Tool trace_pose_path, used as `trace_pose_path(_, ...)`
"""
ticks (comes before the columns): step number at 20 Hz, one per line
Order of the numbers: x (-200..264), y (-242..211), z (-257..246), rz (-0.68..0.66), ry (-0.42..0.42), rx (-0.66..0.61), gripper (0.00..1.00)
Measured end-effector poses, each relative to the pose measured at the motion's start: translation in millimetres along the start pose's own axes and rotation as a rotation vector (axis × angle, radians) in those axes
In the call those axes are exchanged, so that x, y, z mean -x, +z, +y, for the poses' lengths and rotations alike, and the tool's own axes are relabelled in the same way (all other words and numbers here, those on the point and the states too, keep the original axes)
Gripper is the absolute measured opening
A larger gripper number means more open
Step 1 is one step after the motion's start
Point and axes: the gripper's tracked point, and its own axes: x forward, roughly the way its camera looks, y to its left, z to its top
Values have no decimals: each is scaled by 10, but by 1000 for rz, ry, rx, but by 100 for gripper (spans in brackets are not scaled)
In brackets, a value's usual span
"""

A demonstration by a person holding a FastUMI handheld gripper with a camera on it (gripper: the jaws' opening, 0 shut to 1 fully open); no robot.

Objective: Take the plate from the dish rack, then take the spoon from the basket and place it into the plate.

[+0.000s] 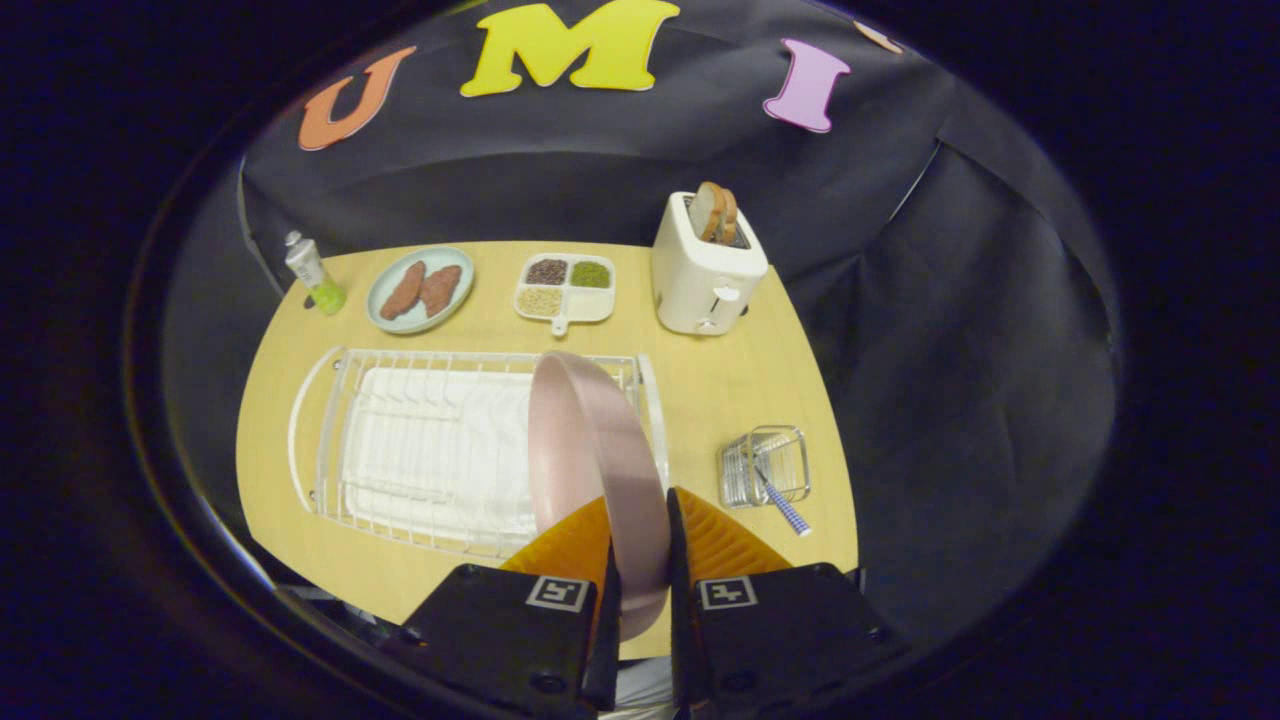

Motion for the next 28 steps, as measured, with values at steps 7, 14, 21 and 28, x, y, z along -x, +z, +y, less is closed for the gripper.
trace_pose_path(7, 4, -1180, 458, -12, 247, 30, 26)
trace_pose_path(14, -495, -1861, 597, 36, 339, -59, 26)
trace_pose_path(21, -670, -2068, 478, 26, 434, -170, 26)
trace_pose_path(28, -993, -2244, 295, 60, 462, -217, 35)
